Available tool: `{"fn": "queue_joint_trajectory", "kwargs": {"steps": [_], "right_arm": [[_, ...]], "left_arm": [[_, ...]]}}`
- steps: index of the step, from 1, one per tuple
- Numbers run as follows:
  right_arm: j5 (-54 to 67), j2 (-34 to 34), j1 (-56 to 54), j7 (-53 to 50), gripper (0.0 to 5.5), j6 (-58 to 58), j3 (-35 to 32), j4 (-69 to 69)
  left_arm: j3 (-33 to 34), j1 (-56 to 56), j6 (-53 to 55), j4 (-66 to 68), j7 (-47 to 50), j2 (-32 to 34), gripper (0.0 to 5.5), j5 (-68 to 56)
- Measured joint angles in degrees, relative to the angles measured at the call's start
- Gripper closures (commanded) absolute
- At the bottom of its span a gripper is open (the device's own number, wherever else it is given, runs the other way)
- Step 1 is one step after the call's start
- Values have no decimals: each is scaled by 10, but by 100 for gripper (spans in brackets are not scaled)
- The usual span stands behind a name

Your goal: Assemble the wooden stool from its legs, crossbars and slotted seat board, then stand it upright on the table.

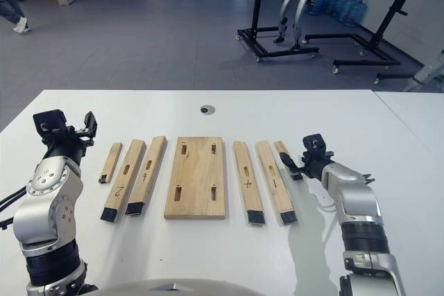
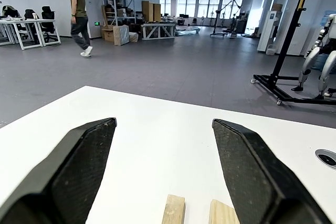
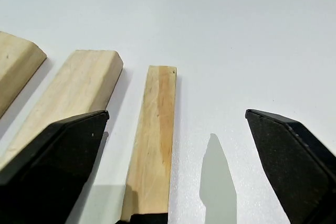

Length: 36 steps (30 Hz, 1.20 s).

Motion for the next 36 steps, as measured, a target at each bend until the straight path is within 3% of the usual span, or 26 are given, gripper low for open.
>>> {"fn": "queue_joint_trajectory", "kwargs": {"steps": [8,26,32,36], "right_arm": [[-13,-13,35,37,70,-11,12,5],[-14,-1,37,31,411,-3,43,-1],[-16,-9,36,29,419,-7,38,13],[-3,-13,20,19,419,1,0,33]], "left_arm": [[1,-1,-5,3,1,0,214,0],[2,-11,-14,14,13,-2,214,-3],[7,-13,-14,17,13,-2,214,-8],[29,-36,-3,23,6,-4,214,-41]]}}
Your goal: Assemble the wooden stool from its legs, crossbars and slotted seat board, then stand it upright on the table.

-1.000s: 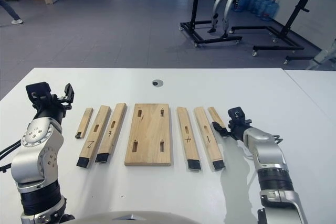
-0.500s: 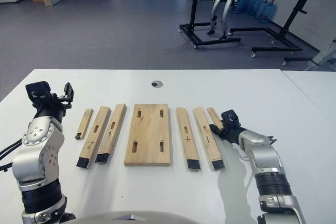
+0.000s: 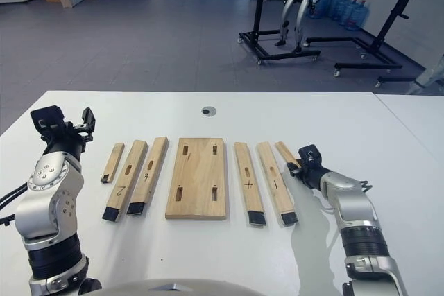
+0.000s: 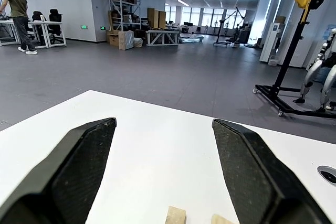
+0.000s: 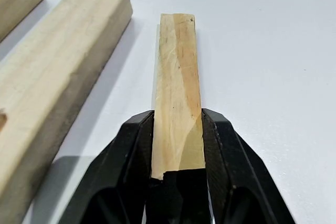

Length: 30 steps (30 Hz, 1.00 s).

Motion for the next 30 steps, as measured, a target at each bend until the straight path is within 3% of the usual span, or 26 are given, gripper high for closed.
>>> {"fn": "queue_joint_trajectory", "kwargs": {"steps": [4,7,14,20,26,30], "right_arm": [[29,-7,-61,-22,420,-14,-69,-4],[70,-4,-152,-35,420,-19,-101,-90],[110,109,-198,-56,420,-7,-1,-227],[100,117,-184,-53,420,-14,31,-246],[92,195,-181,-25,420,-40,127,-267],[112,219,-172,-3,420,-50,145,-277]], "left_arm": [[57,-54,56,18,-45,10,214,-105],[116,-127,128,45,-77,28,214,-218],[170,-224,221,96,-28,-50,214,-470],[153,-218,229,114,49,-71,214,-603],[73,-204,225,165,65,-88,214,-670],[49,-200,210,181,70,-85,214,-695]]}}
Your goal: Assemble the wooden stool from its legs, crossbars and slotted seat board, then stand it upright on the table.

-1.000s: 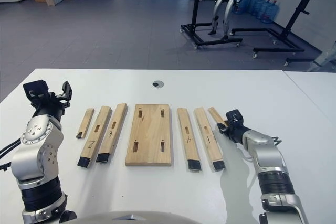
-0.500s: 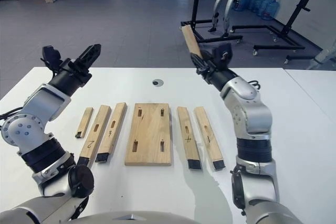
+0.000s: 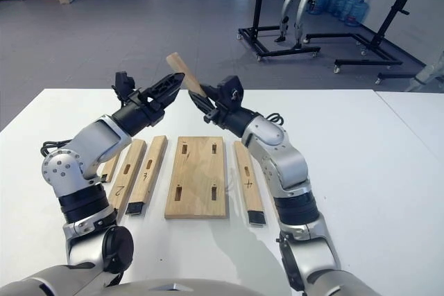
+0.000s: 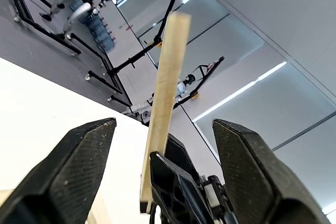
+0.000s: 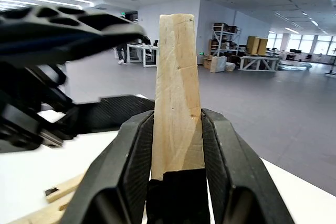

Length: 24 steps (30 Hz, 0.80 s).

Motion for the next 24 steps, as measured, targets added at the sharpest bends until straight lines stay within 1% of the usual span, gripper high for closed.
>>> {"fn": "queue_joint_trajectory", "kwargs": {"steps": [5,12,17,24], "right_arm": [[12,1,27,19,420,12,21,-35],[0,-2,37,20,420,12,32,-37],[-4,-1,37,19,420,10,32,-35],[-4,2,37,20,420,7,32,-36]], "left_arm": [[-16,0,-34,10,7,17,214,-22],[-34,-1,-72,11,37,41,214,-68],[-66,0,-83,8,52,58,296,-83],[-81,5,-100,10,55,79,405,-84]]}}
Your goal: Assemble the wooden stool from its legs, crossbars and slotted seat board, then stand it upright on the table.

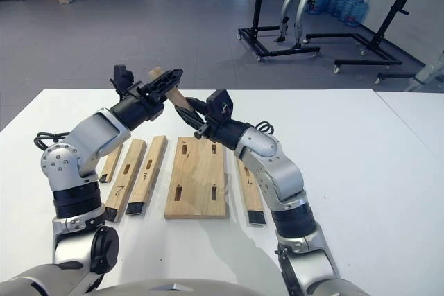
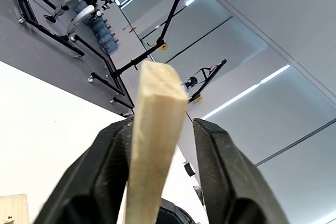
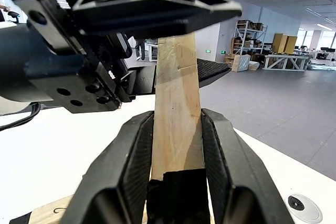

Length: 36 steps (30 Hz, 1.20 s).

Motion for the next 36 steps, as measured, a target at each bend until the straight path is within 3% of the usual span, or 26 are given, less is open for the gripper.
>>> {"fn": "queue_joint_trajectory", "kwargs": {"steps": [7,13,14,26,29,32,36], "right_arm": [[-7,-1,0,0,420,-6,7,0],[-18,-2,0,-2,420,-8,13,0],[-20,-2,0,-4,383,-8,15,0],[-5,-35,18,20,174,80,36,-21],[7,-83,37,48,171,92,5,-27],[11,-148,71,66,171,93,-58,-20],[2,-156,88,58,171,83,-69,1]], "left_arm": [[-15,9,-11,2,4,17,501,2],[-28,13,-20,3,8,29,511,7],[-29,13,-21,3,8,30,511,8],[-30,22,-29,11,-7,60,511,72],[-28,47,-38,-21,-24,111,511,143],[15,140,-54,-97,-42,184,511,223],[48,235,-95,-168,-60,188,511,277]]}}
